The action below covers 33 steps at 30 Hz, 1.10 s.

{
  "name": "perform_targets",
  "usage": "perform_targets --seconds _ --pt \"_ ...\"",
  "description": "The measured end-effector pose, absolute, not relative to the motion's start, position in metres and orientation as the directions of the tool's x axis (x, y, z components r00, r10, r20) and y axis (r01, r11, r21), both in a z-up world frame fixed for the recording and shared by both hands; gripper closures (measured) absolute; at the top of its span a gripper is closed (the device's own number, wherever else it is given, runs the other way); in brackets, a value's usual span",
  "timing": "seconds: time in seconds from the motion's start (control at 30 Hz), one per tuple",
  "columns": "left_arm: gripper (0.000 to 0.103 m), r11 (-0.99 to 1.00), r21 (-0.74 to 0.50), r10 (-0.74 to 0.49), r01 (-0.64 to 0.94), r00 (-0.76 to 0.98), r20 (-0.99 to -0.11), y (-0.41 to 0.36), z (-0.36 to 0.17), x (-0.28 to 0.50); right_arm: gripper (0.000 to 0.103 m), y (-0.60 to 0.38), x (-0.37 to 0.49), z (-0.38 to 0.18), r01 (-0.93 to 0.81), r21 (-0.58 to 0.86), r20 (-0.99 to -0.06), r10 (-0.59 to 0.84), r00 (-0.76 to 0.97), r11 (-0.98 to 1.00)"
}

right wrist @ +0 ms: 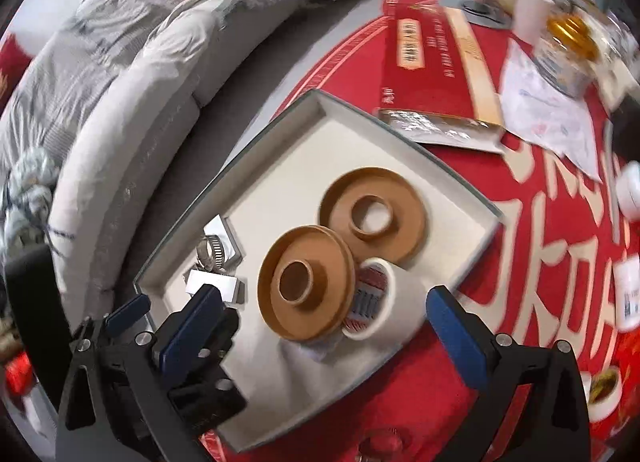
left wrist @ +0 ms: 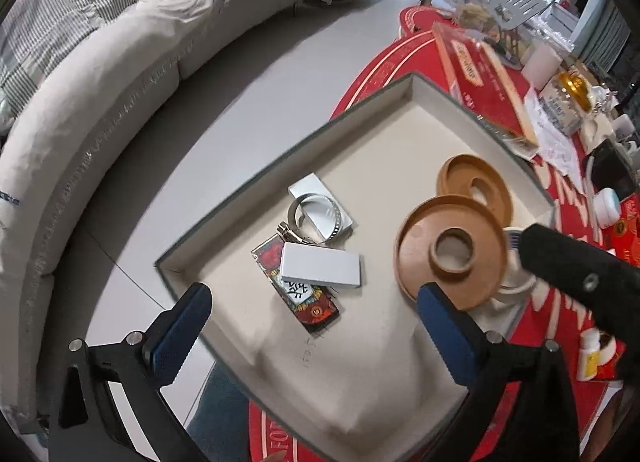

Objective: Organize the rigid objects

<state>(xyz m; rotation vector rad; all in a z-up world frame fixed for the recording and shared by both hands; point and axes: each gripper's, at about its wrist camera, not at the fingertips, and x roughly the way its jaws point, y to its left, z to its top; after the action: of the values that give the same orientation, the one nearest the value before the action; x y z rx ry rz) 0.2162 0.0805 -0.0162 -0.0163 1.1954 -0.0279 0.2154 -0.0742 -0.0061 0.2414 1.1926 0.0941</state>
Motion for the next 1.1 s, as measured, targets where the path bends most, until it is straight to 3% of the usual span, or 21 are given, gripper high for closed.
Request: perform_targets --seconds 0.23,0.57,1.1 --pt "0.000 0.995 -0.039 -0.071 0.087 0.396 -0.916 0.069 0.015 0.179 0.000 -0.102 0.165 0.022 0.096 0.226 -0.884 0.162 0.439 0.969" --pt "0.000 0.976 -0.048 -0.129 0.213 0.382 -0.915 0.039 0.028 0.104 0.000 -0.163 0.038 0.004 0.306 0.256 -0.911 0.123 0.394 0.917" --pt "0.000 0.948 -0.039 -0.139 0.317 0.303 -0.943 0.012 -0.006 0.012 0.000 -0.216 -0.109 -0.053 0.585 0.239 -0.941 0.035 0.338 0.775"
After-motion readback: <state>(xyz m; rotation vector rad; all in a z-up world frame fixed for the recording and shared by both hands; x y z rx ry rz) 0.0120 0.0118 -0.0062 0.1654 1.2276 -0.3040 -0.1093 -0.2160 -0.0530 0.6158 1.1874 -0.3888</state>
